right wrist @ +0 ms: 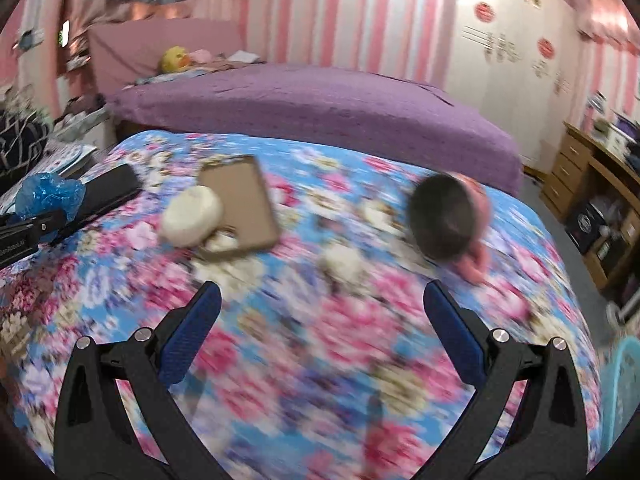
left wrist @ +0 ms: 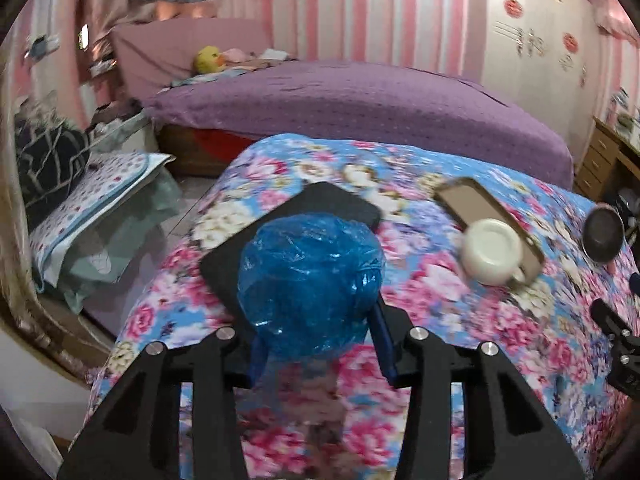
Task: Collect trash
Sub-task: 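Grasp the white round soap with the right tool while the left tool holds the bag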
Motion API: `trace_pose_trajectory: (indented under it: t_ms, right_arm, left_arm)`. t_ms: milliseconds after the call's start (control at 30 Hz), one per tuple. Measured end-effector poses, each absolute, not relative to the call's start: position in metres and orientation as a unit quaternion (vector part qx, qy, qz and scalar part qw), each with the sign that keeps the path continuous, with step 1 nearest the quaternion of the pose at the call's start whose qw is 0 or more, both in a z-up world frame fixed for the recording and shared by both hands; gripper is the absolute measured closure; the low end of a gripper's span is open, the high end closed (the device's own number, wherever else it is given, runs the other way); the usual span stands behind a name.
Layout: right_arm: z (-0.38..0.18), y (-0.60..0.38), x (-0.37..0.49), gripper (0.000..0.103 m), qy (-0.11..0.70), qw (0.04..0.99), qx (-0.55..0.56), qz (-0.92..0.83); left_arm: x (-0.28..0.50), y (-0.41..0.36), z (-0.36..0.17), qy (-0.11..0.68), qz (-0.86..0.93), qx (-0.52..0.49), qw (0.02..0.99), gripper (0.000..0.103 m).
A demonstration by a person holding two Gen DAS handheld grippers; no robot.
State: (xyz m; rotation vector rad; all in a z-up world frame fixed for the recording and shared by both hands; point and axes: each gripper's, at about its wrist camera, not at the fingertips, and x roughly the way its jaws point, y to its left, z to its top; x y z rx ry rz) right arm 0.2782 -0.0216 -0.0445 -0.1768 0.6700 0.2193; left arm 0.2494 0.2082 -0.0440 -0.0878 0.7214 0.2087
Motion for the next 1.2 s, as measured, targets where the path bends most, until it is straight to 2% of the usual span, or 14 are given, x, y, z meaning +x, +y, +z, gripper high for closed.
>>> trace_pose_trajectory:
  t_ms: [333, 567, 667, 900, 1200]
  right_arm:
    - [-0.056, 0.056, 0.317, 0.015, 0.356, 0.914, -0.118, 0.153]
    - [-0.069, 0.078, 0.331, 0.034, 0.372, 0.903, -0.146, 0.160]
    - [-0.069, 0.083, 0.337, 0.039, 0.375, 0.900, -0.147, 0.166]
    - [-0.076, 0.094, 0.344, 0.040, 0.386, 0.891, -0.168, 0.169]
    - [-0.058, 0.068, 0.332, 0.041, 0.365, 0.903, -0.131, 0.184]
  left_arm:
    - [0.244, 0.228, -0.039, 0.344, 0.114, -0.063, 0.930, 0.060]
    - [0.247, 0.239, -0.043, 0.349, 0.115, -0.090, 0.925, 0.060]
    - [0.247, 0.242, -0.043, 0.349, 0.118, -0.099, 0.924, 0.060]
    - [0.249, 0.240, -0.044, 0.352, 0.118, -0.103, 0.923, 0.060]
    - [0.247, 0.228, -0.036, 0.351, 0.108, -0.104, 0.924, 0.060]
